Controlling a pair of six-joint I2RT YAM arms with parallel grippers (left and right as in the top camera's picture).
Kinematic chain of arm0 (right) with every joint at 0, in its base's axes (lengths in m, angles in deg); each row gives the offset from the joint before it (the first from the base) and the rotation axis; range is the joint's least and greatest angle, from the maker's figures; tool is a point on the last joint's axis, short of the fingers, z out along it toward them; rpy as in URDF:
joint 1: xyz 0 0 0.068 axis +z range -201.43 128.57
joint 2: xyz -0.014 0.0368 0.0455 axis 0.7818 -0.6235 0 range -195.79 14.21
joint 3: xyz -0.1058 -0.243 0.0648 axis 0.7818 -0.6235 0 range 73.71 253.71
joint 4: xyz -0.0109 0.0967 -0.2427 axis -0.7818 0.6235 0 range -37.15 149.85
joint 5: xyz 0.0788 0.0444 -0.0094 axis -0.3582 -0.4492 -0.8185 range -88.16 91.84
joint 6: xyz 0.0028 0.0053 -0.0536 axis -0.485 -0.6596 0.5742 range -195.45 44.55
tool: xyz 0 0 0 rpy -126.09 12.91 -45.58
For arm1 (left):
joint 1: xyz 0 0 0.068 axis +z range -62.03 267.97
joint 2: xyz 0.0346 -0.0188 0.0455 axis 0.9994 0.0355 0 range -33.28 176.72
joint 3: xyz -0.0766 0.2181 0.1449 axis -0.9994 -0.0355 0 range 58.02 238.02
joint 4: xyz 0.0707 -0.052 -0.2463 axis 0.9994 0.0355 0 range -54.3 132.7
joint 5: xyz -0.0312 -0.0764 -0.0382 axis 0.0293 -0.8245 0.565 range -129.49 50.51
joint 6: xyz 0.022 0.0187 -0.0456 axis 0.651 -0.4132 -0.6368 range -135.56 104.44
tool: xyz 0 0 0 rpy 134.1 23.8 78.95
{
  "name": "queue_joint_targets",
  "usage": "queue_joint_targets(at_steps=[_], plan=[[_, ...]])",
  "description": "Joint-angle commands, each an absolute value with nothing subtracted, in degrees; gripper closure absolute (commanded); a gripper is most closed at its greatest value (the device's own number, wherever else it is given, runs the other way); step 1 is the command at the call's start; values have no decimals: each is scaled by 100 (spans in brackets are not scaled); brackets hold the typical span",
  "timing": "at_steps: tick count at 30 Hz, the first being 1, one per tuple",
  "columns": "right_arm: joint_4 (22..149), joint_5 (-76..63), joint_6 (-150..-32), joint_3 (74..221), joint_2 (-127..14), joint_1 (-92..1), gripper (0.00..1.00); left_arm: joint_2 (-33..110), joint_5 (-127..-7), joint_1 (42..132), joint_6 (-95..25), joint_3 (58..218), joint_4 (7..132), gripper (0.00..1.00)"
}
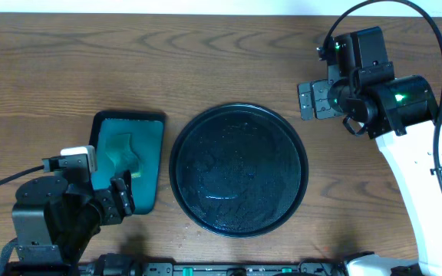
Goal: Clean dirty plates on tray and stack at the side
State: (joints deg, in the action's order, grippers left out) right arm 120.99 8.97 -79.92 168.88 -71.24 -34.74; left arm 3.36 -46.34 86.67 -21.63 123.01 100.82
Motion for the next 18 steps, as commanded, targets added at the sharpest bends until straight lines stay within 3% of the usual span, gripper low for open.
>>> queue_joint_targets(at_steps=[1,6,18], plan=[[12105,947,-7944,16943,-7131,-3450,1,336,-4571,8649,-1890,12286,9901,19],[12103,945,-7944,16943,-7131,-3450,1,315,-5329,8649,-851,11805,8548,19],[12105,945,-7944,16943,-7131,-3450,1,-1801,-5810,8284,-808,8721,3952,19]])
